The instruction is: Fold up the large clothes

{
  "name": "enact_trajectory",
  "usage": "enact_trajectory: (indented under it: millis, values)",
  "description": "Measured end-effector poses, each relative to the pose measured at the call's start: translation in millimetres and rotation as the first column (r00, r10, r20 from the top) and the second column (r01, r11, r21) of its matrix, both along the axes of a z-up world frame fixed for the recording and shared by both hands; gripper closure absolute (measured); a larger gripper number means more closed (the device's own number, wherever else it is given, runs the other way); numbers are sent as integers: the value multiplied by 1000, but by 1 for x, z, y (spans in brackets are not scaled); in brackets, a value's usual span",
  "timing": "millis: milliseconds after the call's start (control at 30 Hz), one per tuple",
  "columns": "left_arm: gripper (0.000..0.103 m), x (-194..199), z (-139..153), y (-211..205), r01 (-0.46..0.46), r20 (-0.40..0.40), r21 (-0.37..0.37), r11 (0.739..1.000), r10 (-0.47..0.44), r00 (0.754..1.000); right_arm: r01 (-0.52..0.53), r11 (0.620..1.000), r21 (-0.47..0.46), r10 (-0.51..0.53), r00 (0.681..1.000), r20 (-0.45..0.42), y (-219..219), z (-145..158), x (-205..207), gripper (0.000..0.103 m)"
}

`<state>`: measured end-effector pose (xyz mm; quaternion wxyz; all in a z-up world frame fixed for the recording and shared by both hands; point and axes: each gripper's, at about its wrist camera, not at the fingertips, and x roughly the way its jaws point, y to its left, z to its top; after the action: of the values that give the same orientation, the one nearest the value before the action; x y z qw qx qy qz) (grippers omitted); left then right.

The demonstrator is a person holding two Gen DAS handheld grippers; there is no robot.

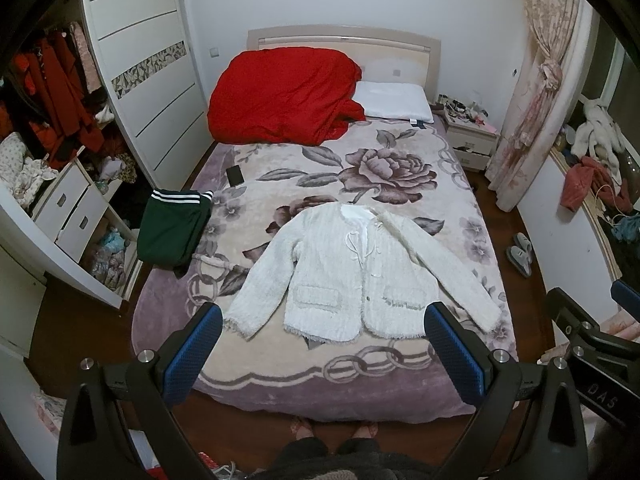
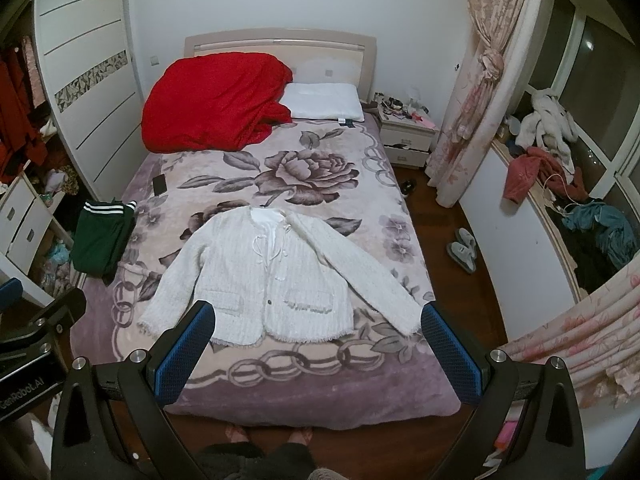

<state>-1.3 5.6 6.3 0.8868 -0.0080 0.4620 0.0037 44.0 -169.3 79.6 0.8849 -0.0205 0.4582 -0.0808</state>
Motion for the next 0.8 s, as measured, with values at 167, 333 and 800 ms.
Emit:
enact_trajectory:
  millis: [167,333,800]
  values:
    - [0,-1,0,-1,-2,0,1,1000,2,1000,-3,1000,-1,3,1000,0,0,-2,0,0]
    - [0,0,0,-1,1,1,3,1000,-1,1000,-2,1000,-1,2,1000,-1,2,5,0,0]
    - [0,0,1,-2,0,2,3,1000,0,1000,-3,1000,-2,3,1000,3,2,8,0,0]
